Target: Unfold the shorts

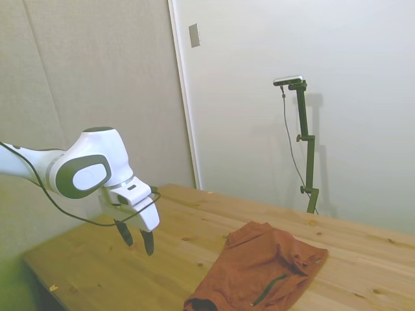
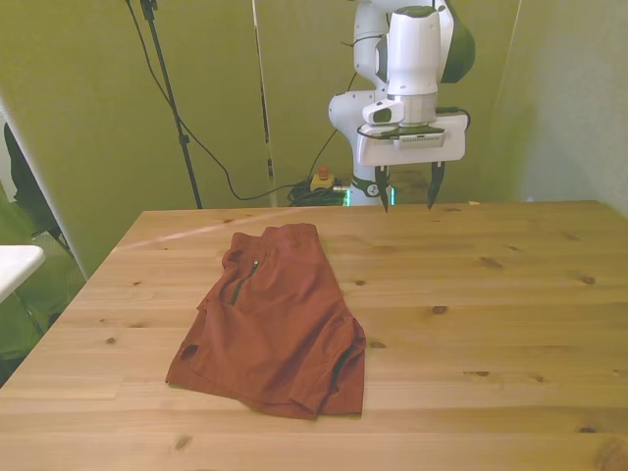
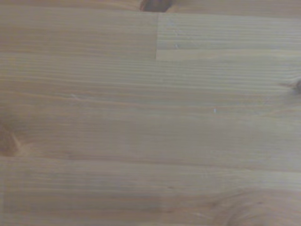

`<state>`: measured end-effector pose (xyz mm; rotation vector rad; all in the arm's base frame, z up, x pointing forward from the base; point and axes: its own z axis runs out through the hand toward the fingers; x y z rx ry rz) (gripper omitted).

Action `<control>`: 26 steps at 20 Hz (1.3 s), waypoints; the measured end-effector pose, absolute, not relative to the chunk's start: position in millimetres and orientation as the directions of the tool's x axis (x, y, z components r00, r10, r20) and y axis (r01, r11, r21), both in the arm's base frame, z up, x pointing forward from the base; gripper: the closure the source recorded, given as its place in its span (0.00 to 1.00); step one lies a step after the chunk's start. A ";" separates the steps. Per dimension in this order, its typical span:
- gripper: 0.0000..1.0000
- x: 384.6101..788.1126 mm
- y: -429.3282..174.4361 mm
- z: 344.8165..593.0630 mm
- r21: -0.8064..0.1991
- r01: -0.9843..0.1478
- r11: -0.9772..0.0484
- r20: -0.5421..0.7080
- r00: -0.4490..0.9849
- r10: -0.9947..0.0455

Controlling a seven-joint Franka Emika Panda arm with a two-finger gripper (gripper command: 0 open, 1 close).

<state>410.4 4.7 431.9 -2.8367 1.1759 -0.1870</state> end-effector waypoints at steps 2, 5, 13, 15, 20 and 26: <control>0.00 411.0 2.6 432.1 -0.105 -0.702 -0.705 0.089 0.699 -0.709; 0.00 421.2 -12.6 448.4 -0.133 -0.719 -0.682 0.130 0.669 -0.732; 0.00 471.9 -124.4 479.3 -0.209 -0.815 -0.541 0.184 0.511 -0.840; 0.00 487.2 -162.8 484.1 -0.232 -0.835 -0.499 0.179 0.467 -0.866; 0.00 522.4 -203.3 490.9 -0.291 -0.841 -0.456 0.228 0.402 -0.887; 0.00 531.4 -272.0 486.0 -0.380 -0.868 -0.320 0.251 0.236 -0.939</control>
